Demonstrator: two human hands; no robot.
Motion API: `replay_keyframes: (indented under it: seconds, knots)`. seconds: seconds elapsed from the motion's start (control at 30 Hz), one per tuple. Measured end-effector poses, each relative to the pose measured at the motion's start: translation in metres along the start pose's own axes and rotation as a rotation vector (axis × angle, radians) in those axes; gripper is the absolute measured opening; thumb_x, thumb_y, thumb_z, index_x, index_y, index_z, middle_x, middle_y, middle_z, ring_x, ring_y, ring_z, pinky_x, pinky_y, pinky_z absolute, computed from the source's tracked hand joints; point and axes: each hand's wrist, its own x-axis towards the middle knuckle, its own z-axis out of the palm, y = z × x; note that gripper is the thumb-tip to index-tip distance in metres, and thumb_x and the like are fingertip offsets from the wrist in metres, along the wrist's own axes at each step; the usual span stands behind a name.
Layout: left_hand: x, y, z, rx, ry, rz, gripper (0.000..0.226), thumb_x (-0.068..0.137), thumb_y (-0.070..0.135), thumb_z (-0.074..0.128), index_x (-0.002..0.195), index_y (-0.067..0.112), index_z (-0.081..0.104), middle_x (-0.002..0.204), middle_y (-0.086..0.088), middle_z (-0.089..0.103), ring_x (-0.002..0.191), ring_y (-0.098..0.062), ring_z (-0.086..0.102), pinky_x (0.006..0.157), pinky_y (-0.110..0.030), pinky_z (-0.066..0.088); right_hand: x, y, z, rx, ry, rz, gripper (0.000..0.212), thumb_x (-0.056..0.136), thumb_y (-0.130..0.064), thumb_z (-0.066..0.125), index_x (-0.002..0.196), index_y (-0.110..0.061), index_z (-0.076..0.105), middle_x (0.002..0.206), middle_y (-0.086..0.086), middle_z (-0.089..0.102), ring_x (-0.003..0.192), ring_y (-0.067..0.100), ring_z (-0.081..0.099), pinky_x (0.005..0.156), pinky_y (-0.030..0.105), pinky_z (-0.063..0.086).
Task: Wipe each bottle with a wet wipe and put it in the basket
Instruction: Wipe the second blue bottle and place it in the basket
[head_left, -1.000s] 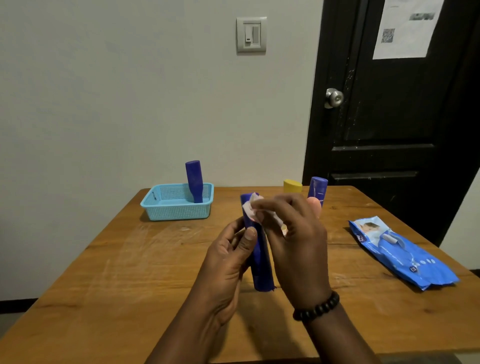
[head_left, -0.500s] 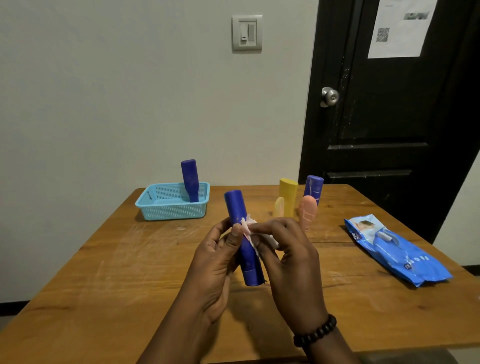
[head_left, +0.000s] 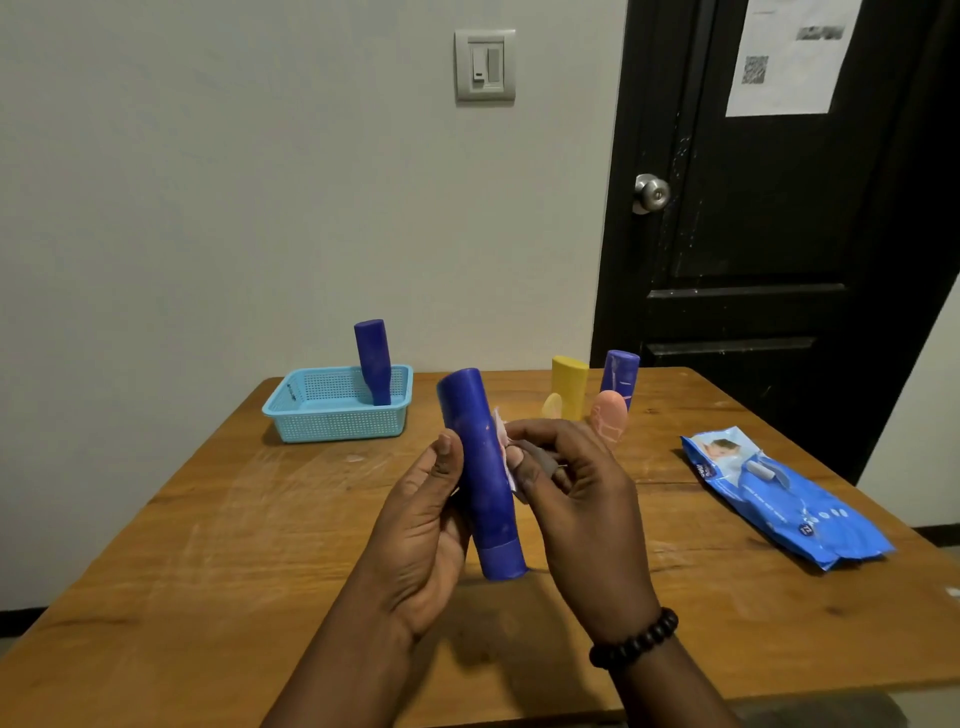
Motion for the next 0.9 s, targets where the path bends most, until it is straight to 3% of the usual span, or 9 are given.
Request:
replay_keyframes:
  seconds: [0.2, 0.37, 0.5, 0.6, 0.7, 0.8, 0.9]
  knots:
    - [-0.002, 0.005, 0.000, 0.027, -0.029, 0.020, 0.024, 0.080, 0.019, 0.059, 0.098, 0.018, 0.073, 0.092, -0.005, 0.076, 0.081, -0.012, 0.073, 0.066, -0.026, 0.060, 0.036, -0.023, -0.010, -0.149, 0.005, -0.232, 0.022, 0.089, -0.019, 0.059, 0.109, -0.022, 0.067, 0.109, -0.007, 0.061, 0.104, 0.004, 0.057, 0.082, 0.012, 0.047]
    - [-0.002, 0.011, 0.005, 0.007, -0.008, 0.052, 0.032, 0.083, 0.020, 0.058, 0.114, 0.016, 0.067, 0.103, -0.005, 0.075, 0.092, -0.013, 0.073, 0.071, -0.027, 0.060, 0.048, -0.030, -0.009, -0.331, -0.116, -0.403, 0.023, 0.085, -0.020, 0.057, 0.103, -0.016, 0.072, 0.107, -0.002, 0.061, 0.098, 0.006, 0.057, 0.084, 0.015, 0.049]
    - [0.000, 0.014, 0.002, -0.021, 0.040, 0.083, 0.032, 0.084, 0.022, 0.057, 0.113, 0.014, 0.066, 0.100, -0.006, 0.076, 0.089, -0.014, 0.073, 0.070, -0.028, 0.061, 0.024, -0.019, -0.006, -0.305, -0.098, -0.435, 0.025, 0.088, -0.024, 0.054, 0.103, -0.015, 0.071, 0.107, -0.003, 0.062, 0.100, 0.002, 0.054, 0.087, 0.008, 0.045]
    - [0.003, 0.012, -0.004, -0.002, 0.106, 0.081, 0.031, 0.083, 0.026, 0.060, 0.112, 0.014, 0.065, 0.093, -0.008, 0.076, 0.084, -0.017, 0.073, 0.075, -0.033, 0.061, -0.003, -0.005, -0.007, -0.260, -0.131, -0.394, 0.025, 0.088, -0.026, 0.054, 0.105, -0.019, 0.071, 0.112, -0.006, 0.060, 0.104, 0.004, 0.057, 0.085, 0.016, 0.050]
    - [0.003, 0.011, -0.010, 0.037, 0.147, 0.104, 0.034, 0.083, 0.027, 0.061, 0.115, 0.015, 0.064, 0.089, -0.003, 0.076, 0.078, -0.014, 0.074, 0.069, -0.030, 0.062, -0.023, 0.008, -0.012, -0.223, -0.159, -0.335, 0.023, 0.086, -0.015, 0.062, 0.106, -0.021, 0.072, 0.112, -0.009, 0.060, 0.106, 0.007, 0.059, 0.081, 0.024, 0.053]
    - [0.003, 0.012, -0.012, 0.107, 0.132, 0.120, 0.037, 0.082, 0.026, 0.064, 0.118, 0.018, 0.062, 0.094, -0.001, 0.076, 0.080, -0.013, 0.074, 0.066, -0.028, 0.060, -0.023, 0.012, -0.015, -0.238, -0.141, -0.326, 0.023, 0.085, -0.008, 0.065, 0.104, -0.019, 0.073, 0.110, -0.008, 0.062, 0.105, 0.009, 0.060, 0.079, 0.028, 0.053]
    - [0.000, 0.011, -0.009, 0.238, 0.113, 0.142, 0.043, 0.079, 0.027, 0.068, 0.120, 0.017, 0.060, 0.104, -0.003, 0.076, 0.086, -0.015, 0.073, 0.072, -0.031, 0.058, -0.005, 0.004, -0.012, -0.291, -0.058, -0.367, 0.021, 0.089, -0.020, 0.058, 0.104, -0.016, 0.072, 0.110, -0.003, 0.063, 0.103, 0.005, 0.058, 0.083, 0.021, 0.052]
